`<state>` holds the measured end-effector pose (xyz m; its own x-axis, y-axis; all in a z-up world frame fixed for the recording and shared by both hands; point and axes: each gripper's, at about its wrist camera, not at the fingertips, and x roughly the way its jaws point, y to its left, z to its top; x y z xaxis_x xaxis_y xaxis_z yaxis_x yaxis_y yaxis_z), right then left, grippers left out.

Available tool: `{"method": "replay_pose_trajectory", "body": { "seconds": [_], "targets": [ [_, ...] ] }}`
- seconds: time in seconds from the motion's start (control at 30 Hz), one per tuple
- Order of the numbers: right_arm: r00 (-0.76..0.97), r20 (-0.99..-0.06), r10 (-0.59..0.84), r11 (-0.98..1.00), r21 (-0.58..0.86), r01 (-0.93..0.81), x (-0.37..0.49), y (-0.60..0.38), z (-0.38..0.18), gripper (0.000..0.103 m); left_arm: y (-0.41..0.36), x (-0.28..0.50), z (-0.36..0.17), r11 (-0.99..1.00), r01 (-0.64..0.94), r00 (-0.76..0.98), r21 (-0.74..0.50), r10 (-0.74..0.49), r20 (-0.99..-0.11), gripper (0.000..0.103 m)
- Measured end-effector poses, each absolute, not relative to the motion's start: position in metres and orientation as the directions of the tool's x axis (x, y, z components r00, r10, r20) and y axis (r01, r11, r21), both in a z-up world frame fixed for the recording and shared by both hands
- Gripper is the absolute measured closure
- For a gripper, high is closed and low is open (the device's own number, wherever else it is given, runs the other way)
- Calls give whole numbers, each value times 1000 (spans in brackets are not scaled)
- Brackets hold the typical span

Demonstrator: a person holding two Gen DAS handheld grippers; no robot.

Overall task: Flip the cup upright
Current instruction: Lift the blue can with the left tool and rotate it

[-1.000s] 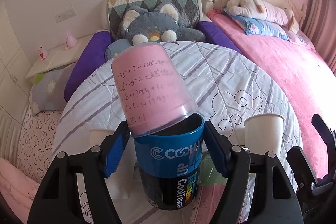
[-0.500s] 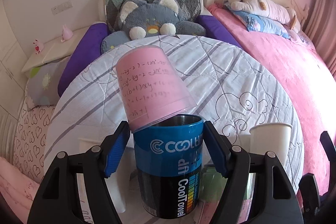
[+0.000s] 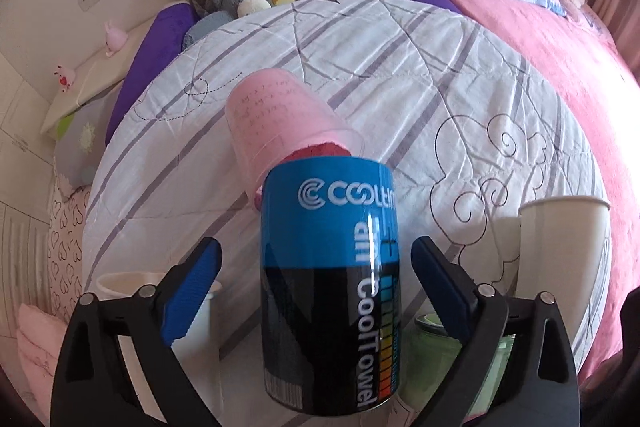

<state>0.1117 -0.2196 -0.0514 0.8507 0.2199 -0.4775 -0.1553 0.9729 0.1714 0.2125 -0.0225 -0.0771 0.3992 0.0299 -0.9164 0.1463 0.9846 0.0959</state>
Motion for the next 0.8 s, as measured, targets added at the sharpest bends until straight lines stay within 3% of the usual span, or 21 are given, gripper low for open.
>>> {"method": "replay_pose_trajectory", "body": {
  "seconds": [0.17, 0.2, 0.27, 0.8],
  "targets": [
    [850, -477, 225, 971, 178, -158, 112, -220, -51, 0, -19, 210, -81, 987, 145, 400, 62, -1, -916, 9],
    [850, -477, 226, 971, 178, -158, 112, -220, -51, 0, -18, 212, -82, 988, 146, 396, 41, -21, -918, 22],
    [852, -476, 219, 973, 171, -154, 111, -220, -51, 0, -20, 214, -85, 987, 153, 394, 50, -15, -919, 34],
    [859, -471, 204, 978, 146, -152, 100, -217, -44, 0, -12, 188, -44, 986, 164, 464, 10, -68, -883, 35]
  ]
}}
